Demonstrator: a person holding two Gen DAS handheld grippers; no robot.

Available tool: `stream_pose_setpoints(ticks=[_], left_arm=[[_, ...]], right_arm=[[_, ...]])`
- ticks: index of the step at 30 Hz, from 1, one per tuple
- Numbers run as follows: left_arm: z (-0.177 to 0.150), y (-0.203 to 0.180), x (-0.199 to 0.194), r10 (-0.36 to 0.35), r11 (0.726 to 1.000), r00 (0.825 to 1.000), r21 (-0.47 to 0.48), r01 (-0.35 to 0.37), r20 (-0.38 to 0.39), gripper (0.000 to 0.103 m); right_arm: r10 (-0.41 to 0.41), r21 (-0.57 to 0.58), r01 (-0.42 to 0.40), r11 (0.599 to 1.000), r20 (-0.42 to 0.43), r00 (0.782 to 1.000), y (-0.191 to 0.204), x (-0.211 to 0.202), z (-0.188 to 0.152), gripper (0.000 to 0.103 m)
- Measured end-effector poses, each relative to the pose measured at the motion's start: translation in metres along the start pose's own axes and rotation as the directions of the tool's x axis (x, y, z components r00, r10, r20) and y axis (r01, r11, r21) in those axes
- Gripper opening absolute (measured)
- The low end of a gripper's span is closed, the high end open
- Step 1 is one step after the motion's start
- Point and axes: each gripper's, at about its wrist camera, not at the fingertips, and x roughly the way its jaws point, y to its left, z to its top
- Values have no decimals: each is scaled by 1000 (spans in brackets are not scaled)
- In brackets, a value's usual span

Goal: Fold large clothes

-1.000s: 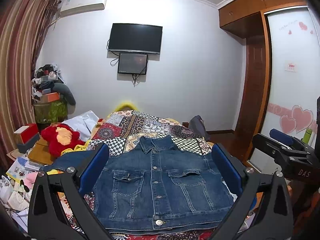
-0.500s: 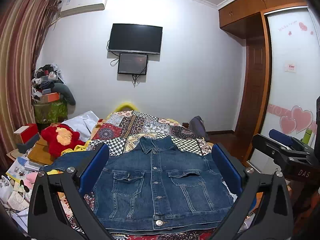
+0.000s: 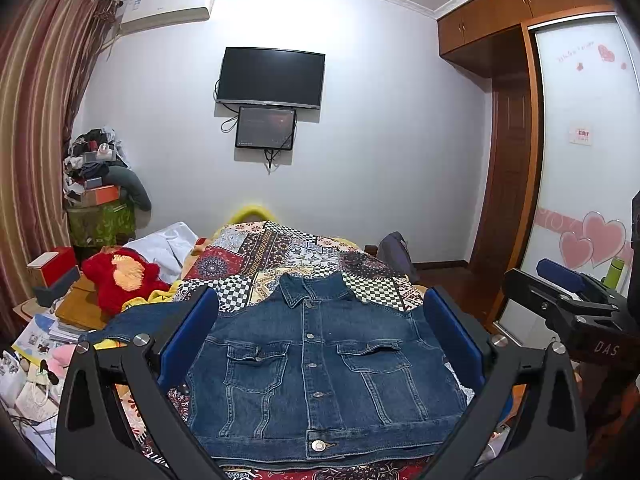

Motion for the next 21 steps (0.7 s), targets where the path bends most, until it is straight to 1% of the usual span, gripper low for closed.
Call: stream_pose_setpoints(ticks=[7, 13, 17, 21], left_arm=[[-1, 1, 1, 0, 1000, 1000, 0, 0, -1, 103], [-2, 4, 10, 11, 1000, 1000, -3, -11, -17, 103], [-3, 10, 18, 33, 999, 999, -9, -33, -32, 103], [-5, 22, 35, 63, 998, 996, -15, -64, -62, 103]], right_arm=[[0, 1, 0, 1000, -3, 1000, -1, 1, 0, 103], [4, 0, -4, 1000, -20, 1000, 1, 5, 0, 103], [14, 1, -14, 1000, -55, 998, 2, 20, 1, 103], [27, 2, -27, 1000, -95, 995, 2, 45, -1, 103]])
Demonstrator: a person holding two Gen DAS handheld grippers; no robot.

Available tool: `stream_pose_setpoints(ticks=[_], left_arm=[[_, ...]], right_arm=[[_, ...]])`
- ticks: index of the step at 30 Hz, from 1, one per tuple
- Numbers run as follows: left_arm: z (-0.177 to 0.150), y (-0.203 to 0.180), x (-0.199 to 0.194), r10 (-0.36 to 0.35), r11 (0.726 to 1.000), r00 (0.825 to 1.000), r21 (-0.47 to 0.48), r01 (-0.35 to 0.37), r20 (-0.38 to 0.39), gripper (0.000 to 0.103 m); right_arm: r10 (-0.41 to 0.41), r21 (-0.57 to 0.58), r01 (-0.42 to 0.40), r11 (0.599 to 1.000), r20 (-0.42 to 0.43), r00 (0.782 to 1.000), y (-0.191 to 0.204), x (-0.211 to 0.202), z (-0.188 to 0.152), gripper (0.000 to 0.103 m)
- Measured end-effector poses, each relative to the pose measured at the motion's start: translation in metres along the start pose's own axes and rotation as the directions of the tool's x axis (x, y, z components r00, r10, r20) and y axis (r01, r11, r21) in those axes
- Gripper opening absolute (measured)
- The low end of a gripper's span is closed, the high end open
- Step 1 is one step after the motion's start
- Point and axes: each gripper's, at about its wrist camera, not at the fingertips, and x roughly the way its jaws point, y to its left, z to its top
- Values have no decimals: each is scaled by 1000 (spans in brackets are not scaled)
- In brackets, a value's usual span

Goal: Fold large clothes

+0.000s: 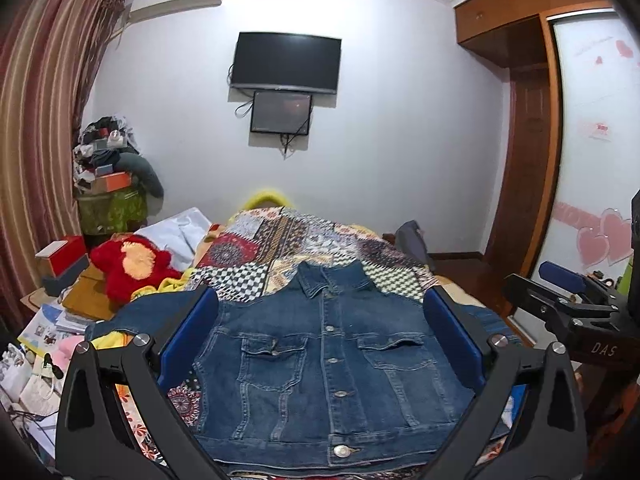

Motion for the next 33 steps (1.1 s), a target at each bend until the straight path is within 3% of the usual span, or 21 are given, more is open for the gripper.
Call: stream_pose_setpoints(ticks=[7, 14, 17, 21, 24, 26, 29, 33], left_arm=[[-1, 33, 60, 38, 999, 994, -35, -42, -107, 103], [-16, 93, 139, 63, 987, 966, -126, -98, -250, 103], [-31, 130, 173, 96, 971, 939, -177, -162, -330, 103], [-58, 187, 219, 139, 937, 878, -226, -266, -457, 103], [-78, 225, 241, 161, 909, 832, -248, -334, -532, 103], [-90, 242, 249, 144, 901, 814, -266, -343, -562, 103], [-105, 258, 257, 106, 896, 800, -292, -335, -591, 103], [-119, 265, 266, 59, 910, 796, -295, -291, -603, 103]], right_arm=[[11, -1, -11, 1000, -75, 997, -2, 61, 4, 103], [33, 24, -29, 999, -204, 978, -7, 145, 7, 103], [48, 13, -46, 999, -264, 963, -7, 185, 6, 103], [50, -13, -59, 998, -344, 938, -6, 238, 1, 103], [60, -15, -72, 997, -410, 910, -6, 276, -7, 103], [64, -8, -75, 997, -453, 889, -7, 297, -17, 103], [72, 5, -82, 997, -543, 837, -9, 334, -39, 103], [91, 26, -97, 995, -644, 760, -8, 369, -71, 103]])
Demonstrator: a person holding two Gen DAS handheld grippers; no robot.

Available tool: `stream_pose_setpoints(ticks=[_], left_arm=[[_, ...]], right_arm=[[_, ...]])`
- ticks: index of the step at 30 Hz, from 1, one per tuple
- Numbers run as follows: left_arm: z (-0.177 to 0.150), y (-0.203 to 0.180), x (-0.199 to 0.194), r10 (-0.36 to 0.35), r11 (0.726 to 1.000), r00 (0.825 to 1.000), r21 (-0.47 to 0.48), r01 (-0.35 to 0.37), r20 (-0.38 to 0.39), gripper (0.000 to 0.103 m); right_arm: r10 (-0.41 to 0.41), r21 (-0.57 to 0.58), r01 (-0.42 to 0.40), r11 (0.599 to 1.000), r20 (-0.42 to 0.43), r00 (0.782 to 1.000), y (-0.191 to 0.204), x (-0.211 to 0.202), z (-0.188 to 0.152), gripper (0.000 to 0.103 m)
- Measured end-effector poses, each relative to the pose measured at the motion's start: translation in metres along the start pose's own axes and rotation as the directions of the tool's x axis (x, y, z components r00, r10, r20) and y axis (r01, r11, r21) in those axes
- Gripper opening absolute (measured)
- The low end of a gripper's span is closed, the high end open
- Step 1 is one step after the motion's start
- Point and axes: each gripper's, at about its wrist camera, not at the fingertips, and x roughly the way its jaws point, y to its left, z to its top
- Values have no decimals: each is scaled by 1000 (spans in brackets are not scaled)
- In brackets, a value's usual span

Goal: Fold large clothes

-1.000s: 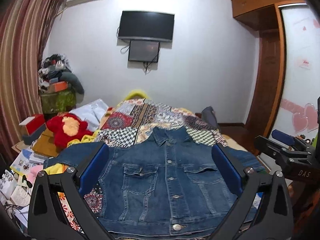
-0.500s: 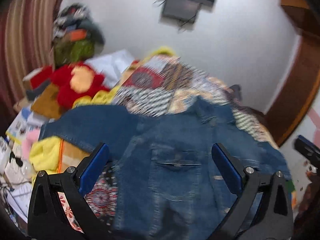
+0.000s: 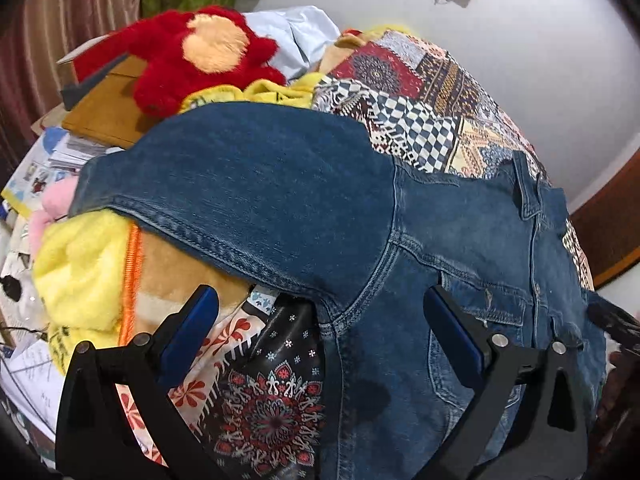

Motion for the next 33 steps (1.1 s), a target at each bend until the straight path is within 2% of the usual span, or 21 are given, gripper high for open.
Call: stream_pose_setpoints(ticks=[2, 6, 8, 14, 15, 16, 20, 22, 24, 29, 33], left_arm=[[1, 3, 11, -14, 1000, 1000, -6, 14, -25, 103], [6, 16, 31, -89, 993, 994, -87, 84, -63, 101], [9, 21, 38, -83, 991, 994, -109, 75, -67, 95], [23, 37, 47, -98, 973, 994, -212, 87, -46, 94], [25, 40, 45, -105, 967, 994, -238, 95, -26, 91], [26, 42, 43, -95, 964, 995, -252, 89, -13, 82], [30, 47, 34, -28, 949, 999, -313, 40, 45, 60], [32, 45, 28, 37, 953, 997, -302, -16, 62, 35], [34, 39, 18, 86, 963, 991, -265, -56, 103, 25], [46, 4, -8, 149, 987, 969, -93, -133, 199, 18], [51, -34, -24, 138, 986, 957, 53, -157, 256, 16]], right_arm=[[26, 0, -26, 1000, -66, 997, 1, 24, -3, 103], [60, -7, -62, 998, -150, 987, 5, 53, -8, 103], [70, -18, -73, 997, -164, 984, 8, 59, -9, 103], [85, -23, -90, 996, -157, 984, 12, 61, -12, 103], [85, -19, -89, 996, -160, 983, 12, 62, -12, 103], [85, -16, -89, 996, -164, 983, 10, 63, -11, 103], [81, -6, -84, 996, -204, 976, 7, 70, -14, 103], [76, -10, -80, 997, -217, 973, 8, 73, -15, 103], [68, -18, -74, 997, -221, 973, 9, 73, -15, 103], [55, -18, -60, 998, -210, 976, 9, 63, -13, 103], [57, -1, -58, 998, -156, 986, 4, 37, -5, 103]])
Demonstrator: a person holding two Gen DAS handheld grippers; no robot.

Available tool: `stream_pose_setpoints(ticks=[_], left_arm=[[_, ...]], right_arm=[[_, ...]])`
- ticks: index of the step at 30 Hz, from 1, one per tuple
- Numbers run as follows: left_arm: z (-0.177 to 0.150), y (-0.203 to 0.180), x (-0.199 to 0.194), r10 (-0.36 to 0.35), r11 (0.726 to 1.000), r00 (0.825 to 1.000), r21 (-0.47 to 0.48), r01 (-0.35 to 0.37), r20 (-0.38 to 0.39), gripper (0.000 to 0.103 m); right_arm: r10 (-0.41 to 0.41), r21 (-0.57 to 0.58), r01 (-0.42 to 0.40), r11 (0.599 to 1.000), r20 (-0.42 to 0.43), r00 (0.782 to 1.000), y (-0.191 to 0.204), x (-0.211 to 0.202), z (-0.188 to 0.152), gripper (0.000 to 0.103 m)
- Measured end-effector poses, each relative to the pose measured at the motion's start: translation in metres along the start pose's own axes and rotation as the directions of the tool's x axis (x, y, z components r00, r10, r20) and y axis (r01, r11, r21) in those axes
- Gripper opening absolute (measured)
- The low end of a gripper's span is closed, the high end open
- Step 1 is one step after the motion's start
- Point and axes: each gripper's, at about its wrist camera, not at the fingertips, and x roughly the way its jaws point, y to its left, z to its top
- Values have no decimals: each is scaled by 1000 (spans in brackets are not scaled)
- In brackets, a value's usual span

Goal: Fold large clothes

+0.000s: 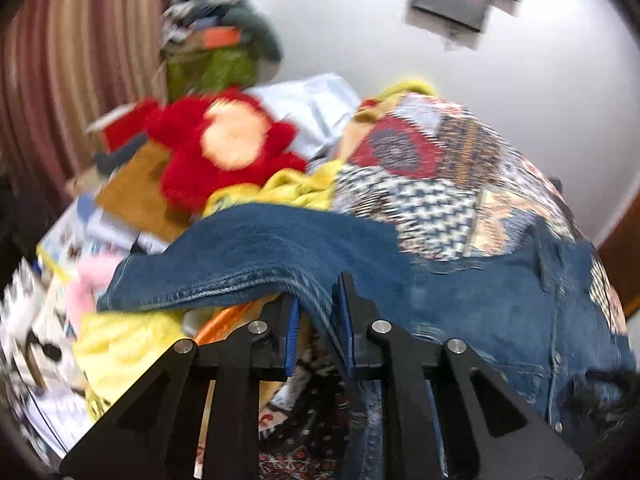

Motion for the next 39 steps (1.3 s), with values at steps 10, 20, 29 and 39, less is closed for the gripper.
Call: stream_pose_setpoints(ticks=[10, 20, 29, 39], left_arm=[[-19, -104, 0, -202, 945, 974, 240, 220, -100, 9], [-37, -21, -8, -301, 951, 940, -127, 283, -160, 57], [-13, 118, -4, -326, 877, 938, -407, 254, -118, 58], [-20, 187, 78, -410, 732, 900, -641, 230, -145, 58]], right_arm=[[-33, 23, 30, 999, 125, 992, -12, -69, -8, 103], [-46, 12, 45, 999, 141, 989, -19, -85, -25, 103], [-14, 2, 14, 1000, 86, 996, 1, -55, -17, 103], [-46, -15, 47, 999, 56, 997, 12, -33, -7, 103]])
